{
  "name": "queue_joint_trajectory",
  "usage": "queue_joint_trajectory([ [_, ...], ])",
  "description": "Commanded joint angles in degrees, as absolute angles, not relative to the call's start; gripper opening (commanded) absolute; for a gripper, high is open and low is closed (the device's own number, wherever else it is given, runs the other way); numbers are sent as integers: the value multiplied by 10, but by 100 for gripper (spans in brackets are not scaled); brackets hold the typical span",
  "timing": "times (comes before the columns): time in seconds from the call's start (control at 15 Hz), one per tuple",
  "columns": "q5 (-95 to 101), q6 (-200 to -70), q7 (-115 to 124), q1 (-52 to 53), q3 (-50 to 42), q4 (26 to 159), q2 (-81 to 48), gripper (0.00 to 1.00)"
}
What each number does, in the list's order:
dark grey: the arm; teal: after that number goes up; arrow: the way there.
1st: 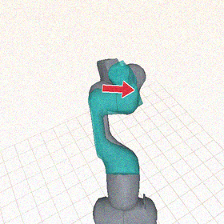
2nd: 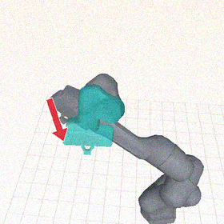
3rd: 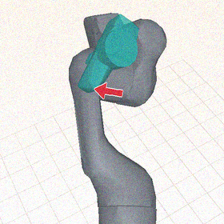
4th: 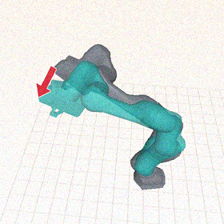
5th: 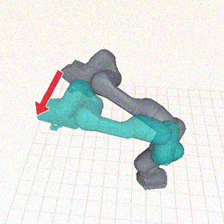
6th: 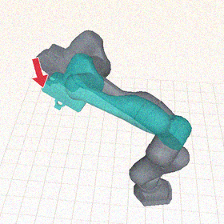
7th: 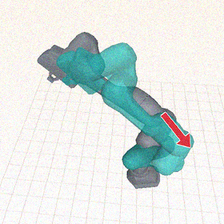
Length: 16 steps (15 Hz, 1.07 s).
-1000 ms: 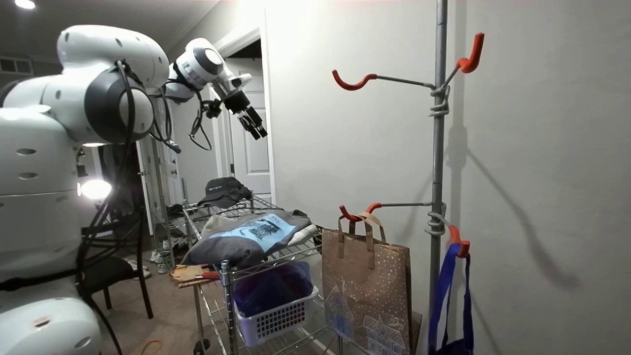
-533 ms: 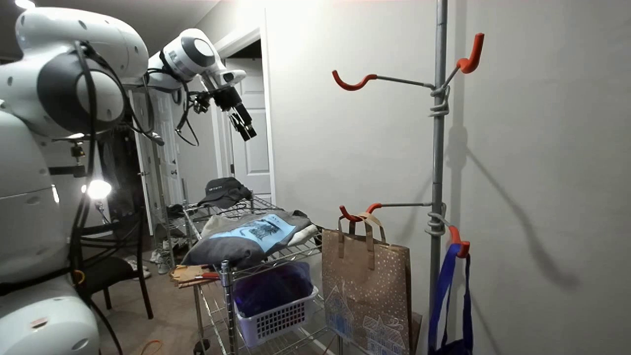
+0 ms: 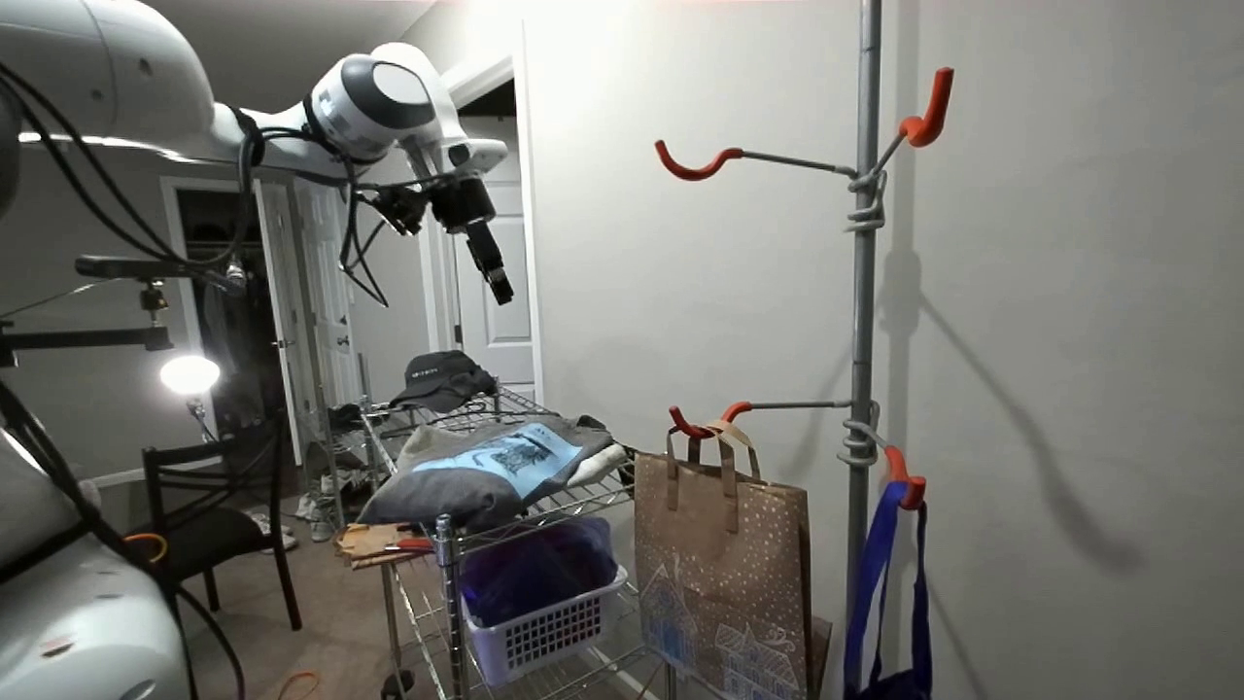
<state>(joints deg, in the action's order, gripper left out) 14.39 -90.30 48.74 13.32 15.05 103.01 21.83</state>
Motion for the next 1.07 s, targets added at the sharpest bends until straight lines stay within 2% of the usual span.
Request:
queue_joint_trajectory([
  [0.0,116,-954,442,93,103,1167,311,100],
  [0.4,110,-1081,393,32,43,1312,341,100],
  [1.0,26,-1319,414,-4,48,1345,253,100],
])
